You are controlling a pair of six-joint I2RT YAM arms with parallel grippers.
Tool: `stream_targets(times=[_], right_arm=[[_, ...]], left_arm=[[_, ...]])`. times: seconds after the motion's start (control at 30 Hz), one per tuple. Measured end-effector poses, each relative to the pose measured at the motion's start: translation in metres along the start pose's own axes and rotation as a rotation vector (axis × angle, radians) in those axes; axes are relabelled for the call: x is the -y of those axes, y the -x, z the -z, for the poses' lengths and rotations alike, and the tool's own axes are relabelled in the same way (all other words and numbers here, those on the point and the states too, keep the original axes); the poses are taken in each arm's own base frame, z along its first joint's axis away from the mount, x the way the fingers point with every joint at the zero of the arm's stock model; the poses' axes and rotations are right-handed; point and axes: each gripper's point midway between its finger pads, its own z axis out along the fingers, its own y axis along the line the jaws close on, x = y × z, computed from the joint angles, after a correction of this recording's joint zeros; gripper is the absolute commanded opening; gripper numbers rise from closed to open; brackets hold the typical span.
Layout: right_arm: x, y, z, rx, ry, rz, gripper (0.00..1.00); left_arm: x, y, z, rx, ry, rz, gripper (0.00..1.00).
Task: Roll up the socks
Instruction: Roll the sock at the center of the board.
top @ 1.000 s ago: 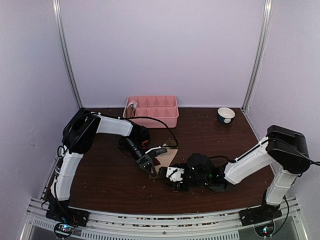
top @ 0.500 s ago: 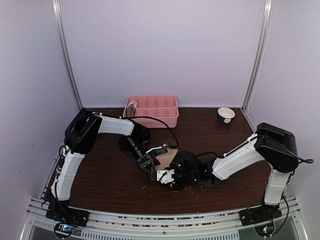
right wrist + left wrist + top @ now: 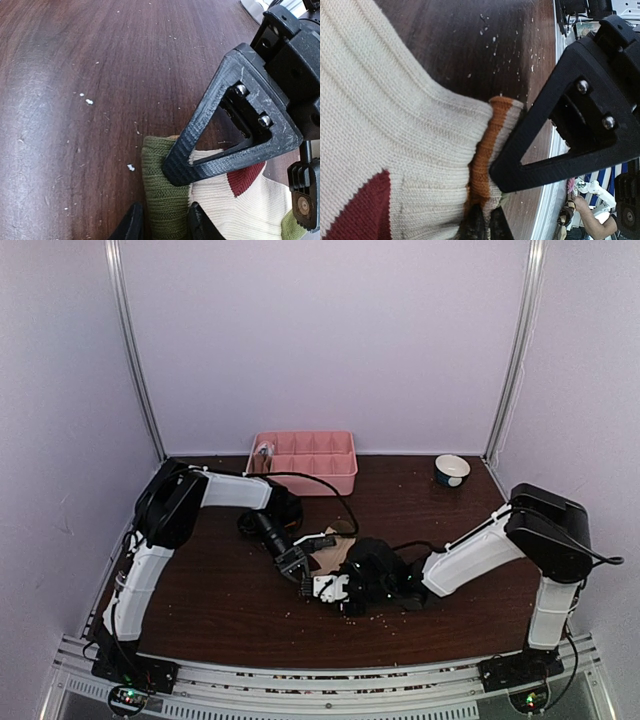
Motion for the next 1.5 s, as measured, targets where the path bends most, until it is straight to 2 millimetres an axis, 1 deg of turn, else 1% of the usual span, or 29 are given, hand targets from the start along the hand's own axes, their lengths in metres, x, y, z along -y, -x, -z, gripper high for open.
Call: stream_targets(times=[0.07,0.17,0.3,0.37,0.4,0.5,0.6,0.63,0.67,0.7,0.77,0.83,0.9,1.07,1.1,1.17,1.23,1.3,1.33,1.37,1.4,1.43,1.47,1.5], right_arm=[[0.002,-0.001,-0.002,-0.005,0.001,-0.006,0.24],[0.007,-0.001,-0.008,-0.008,0.029,-0.038,0.2],[0.009,-0.001,-0.013,0.004,0.106,-0.118,0.09],[0.01,0.0,-0.016,0.017,0.149,-0.16,0.06],[0.009,0.0,-0.017,0.021,0.169,-0.171,0.04],[0.006,0.001,-0.017,0.041,0.21,-0.215,0.0],[0.006,0.003,-0.018,0.049,0.244,-0.258,0.0],[0.006,0.003,-0.018,0.05,0.257,-0.273,0.0],[0.005,0.005,-0.019,0.053,0.269,-0.285,0.0],[0.005,0.006,-0.019,0.051,0.28,-0.3,0.0],[0.004,0.006,-0.019,0.047,0.29,-0.323,0.0],[0.005,0.006,-0.02,0.04,0.304,-0.358,0.0],[0.005,0.007,-0.02,0.036,0.318,-0.393,0.0],[0.005,0.006,-0.021,0.04,0.343,-0.481,0.0],[0.006,0.006,-0.021,0.041,0.346,-0.499,0.0],[0.006,0.006,-0.021,0.045,0.355,-0.535,0.0],[0.006,0.006,-0.02,0.052,0.365,-0.567,0.0],[0.007,0.006,-0.02,0.06,0.376,-0.603,0.0],[0.006,0.005,-0.021,0.063,0.385,-0.627,0.0],[0.006,0.005,-0.021,0.068,0.398,-0.649,0.0],[0.006,0.004,-0.021,0.072,0.409,-0.669,0.0],[0.006,0.003,-0.021,0.076,0.424,-0.694,0.0],[0.005,0.001,-0.021,0.078,0.438,-0.719,0.0],[0.006,0.0,-0.021,0.084,0.457,-0.744,0.0]], left_arm=[[0.0,0.0,0.0,-0.003,0.002,-0.001,0.06],[-0.001,-0.001,0.001,-0.01,0.01,-0.009,0.1],[-0.002,-0.002,0.003,-0.017,0.033,-0.035,0.16],[-0.002,-0.005,0.005,-0.019,0.042,-0.045,0.19],[-0.002,-0.006,0.007,-0.02,0.048,-0.053,0.21],[0.0,-0.008,0.01,-0.011,0.064,-0.083,0.33],[0.005,-0.011,0.014,-0.007,0.101,-0.132,0.58],[0.007,-0.012,0.017,-0.005,0.118,-0.148,0.69],[0.009,-0.012,0.02,0.0,0.139,-0.169,0.92],[0.01,-0.014,0.025,0.005,0.175,-0.192,0.97],[0.009,-0.016,0.036,0.014,0.257,-0.243,0.98],[0.009,-0.017,0.053,0.04,0.352,-0.283,0.98],[0.011,-0.015,0.072,0.074,0.444,-0.315,0.98],[0.02,-0.004,0.134,0.173,0.732,-0.384,0.98],[0.018,-0.003,0.152,0.2,0.804,-0.374,0.98],[0.004,-0.005,0.178,0.233,0.869,-0.329,0.98],[-0.018,-0.014,0.199,0.263,0.862,-0.249,0.98],[-0.045,-0.029,0.221,0.292,0.891,-0.165,0.98],[-0.054,-0.04,0.228,0.303,0.917,-0.135,0.98],[-0.055,-0.049,0.23,0.314,0.938,-0.129,0.98],[-0.049,-0.055,0.229,0.329,0.954,-0.144,0.98],[-0.035,-0.057,0.226,0.347,0.962,-0.179,0.88],[-0.022,-0.055,0.223,0.365,0.963,-0.218,0.76],[-0.007,-0.05,0.221,0.38,0.947,-0.27,0.67]])
